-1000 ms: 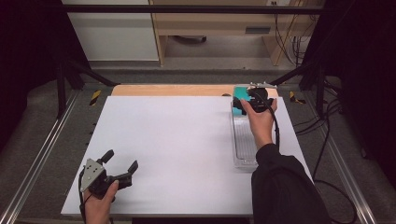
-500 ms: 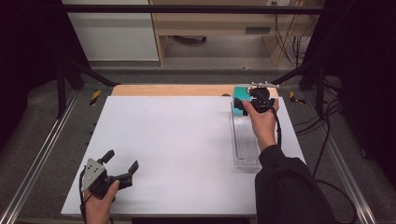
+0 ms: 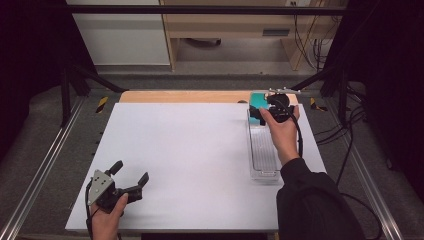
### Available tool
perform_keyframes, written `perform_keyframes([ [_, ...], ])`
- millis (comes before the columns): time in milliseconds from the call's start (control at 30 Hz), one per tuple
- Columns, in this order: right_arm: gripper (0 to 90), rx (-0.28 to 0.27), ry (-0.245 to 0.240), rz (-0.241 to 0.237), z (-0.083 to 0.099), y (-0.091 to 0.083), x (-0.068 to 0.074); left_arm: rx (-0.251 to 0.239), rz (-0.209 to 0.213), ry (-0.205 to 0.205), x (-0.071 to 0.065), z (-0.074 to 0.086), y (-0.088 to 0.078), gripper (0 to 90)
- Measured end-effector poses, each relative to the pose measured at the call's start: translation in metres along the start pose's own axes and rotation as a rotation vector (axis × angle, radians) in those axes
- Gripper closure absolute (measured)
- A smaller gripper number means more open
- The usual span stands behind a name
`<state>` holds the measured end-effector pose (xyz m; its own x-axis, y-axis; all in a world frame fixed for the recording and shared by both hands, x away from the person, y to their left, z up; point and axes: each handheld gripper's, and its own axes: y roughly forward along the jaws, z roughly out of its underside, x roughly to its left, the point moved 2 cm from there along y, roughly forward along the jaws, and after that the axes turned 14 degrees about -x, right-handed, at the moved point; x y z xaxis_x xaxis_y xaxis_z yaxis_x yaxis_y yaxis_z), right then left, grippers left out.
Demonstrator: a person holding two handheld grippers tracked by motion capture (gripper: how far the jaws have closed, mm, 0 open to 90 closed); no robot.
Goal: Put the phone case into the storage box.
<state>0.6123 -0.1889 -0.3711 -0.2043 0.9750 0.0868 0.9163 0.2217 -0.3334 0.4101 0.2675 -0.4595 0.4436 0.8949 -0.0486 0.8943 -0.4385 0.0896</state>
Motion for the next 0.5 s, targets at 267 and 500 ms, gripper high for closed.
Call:
perform_keyframes([
  [267, 4.6, -0.004, 0.005, -0.025, 0.001, -0.009, 0.004, 0.001, 0.001, 0.0, 0.0, 0.0, 0.0, 0.6],
  [500, 4.6, -0.01, -0.002, -0.034, 0.0, -0.018, 0.006, 0.002, -0.001, 0.001, 0.0, 0.0, 0.0, 0.6],
])
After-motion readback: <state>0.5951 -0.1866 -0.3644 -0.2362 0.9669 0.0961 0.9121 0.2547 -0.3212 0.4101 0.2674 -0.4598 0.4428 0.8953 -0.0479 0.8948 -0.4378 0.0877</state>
